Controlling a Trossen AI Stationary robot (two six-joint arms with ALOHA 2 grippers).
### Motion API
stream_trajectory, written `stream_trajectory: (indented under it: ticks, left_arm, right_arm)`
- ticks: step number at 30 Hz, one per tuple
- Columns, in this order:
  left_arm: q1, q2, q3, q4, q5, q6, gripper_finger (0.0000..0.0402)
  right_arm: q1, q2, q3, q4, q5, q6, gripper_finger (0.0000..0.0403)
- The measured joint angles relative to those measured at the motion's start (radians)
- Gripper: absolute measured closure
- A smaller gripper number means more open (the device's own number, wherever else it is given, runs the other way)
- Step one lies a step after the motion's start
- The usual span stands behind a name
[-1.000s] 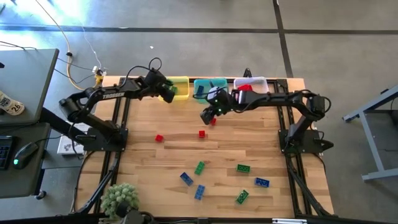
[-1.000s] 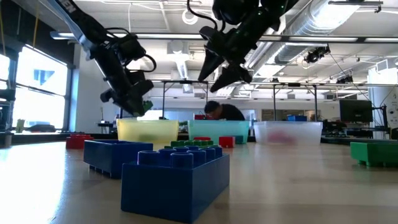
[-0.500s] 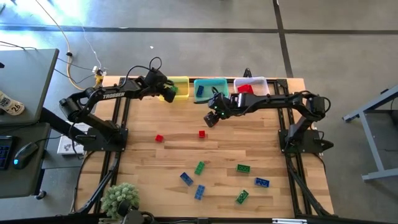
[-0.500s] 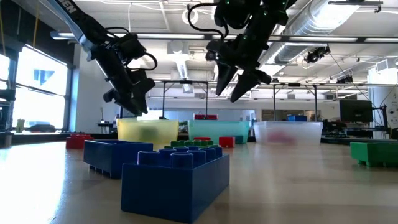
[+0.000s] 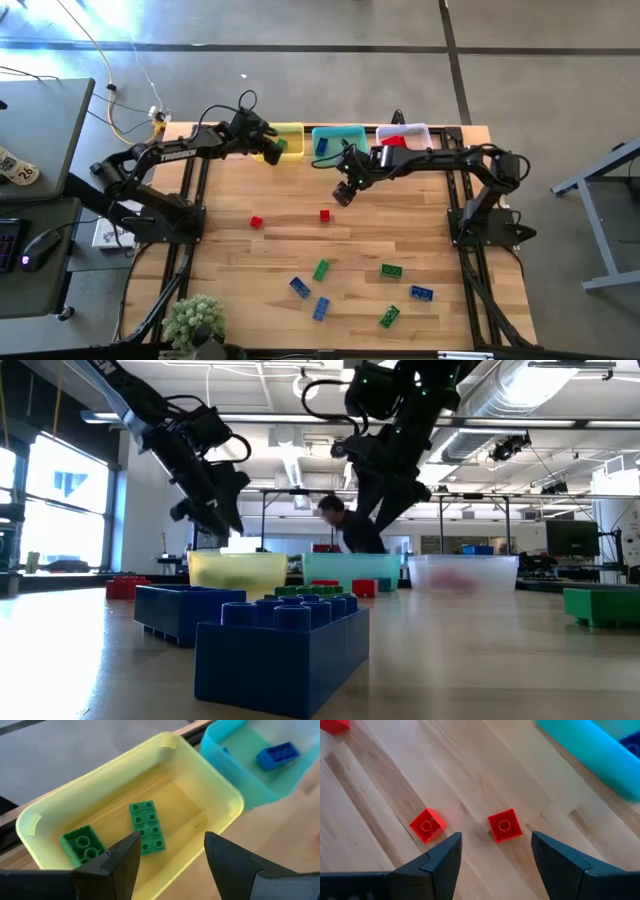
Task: Sort & place blocks by color
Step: Put the red game piece into the white bin
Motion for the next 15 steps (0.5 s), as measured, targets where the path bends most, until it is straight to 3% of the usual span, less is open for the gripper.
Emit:
stream_trajectory:
  ticks: [15]
  left_arm:
    - [-0.087, -0.146, 0.000, -0.004, 0.045, -0.153, 0.0195]
  right_arm:
    - [-0.006, 0.105, 0.000, 0.033, -0.002, -0.234, 0.0176]
